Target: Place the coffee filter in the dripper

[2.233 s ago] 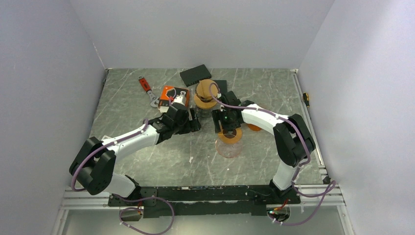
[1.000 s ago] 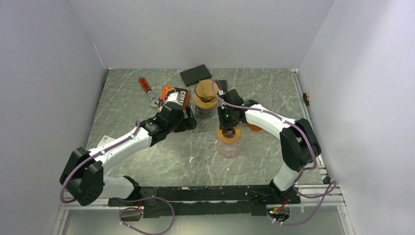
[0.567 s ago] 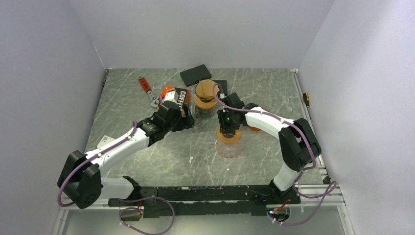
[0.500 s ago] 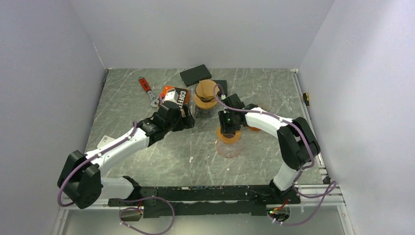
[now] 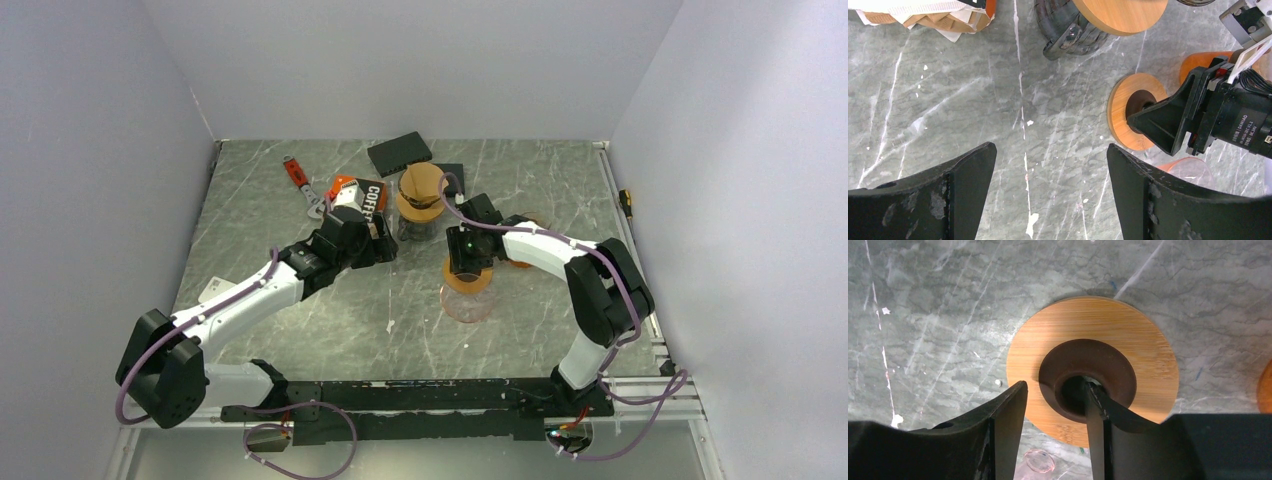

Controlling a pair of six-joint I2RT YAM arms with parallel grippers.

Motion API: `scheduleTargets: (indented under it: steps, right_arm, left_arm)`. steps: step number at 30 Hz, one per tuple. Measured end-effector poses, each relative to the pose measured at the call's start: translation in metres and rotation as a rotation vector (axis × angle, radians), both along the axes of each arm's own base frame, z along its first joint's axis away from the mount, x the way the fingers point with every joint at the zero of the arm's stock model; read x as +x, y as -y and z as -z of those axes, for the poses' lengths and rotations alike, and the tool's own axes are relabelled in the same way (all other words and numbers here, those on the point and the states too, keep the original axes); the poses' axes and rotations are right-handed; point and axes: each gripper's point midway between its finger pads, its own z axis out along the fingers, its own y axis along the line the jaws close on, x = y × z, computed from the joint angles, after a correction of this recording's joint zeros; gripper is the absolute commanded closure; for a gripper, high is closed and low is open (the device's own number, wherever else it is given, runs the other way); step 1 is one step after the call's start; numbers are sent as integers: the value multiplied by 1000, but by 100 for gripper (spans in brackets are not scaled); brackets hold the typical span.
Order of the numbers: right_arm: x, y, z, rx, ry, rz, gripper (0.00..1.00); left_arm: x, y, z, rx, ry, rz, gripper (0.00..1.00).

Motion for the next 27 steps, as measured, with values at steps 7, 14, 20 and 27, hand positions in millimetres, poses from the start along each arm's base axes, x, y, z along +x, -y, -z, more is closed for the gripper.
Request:
scheduleTargets:
  steps: [7,14,20,27]
  right_arm:
    - [3,1,10,12,-12,15,75]
    - [5,-2,10,41,-17,23,100]
    - [4,-2,5,45,-10,24,100]
    - [0,5,-39,59,66,35,100]
  left_arm:
    - [0,0,0,-1,-1,-1,12]
    - [-3,-2,0,3,-7,2,12]
    - [-5,-2,-10,-17,11,7,12]
    - [-6,3,-20,-38,22,30,12]
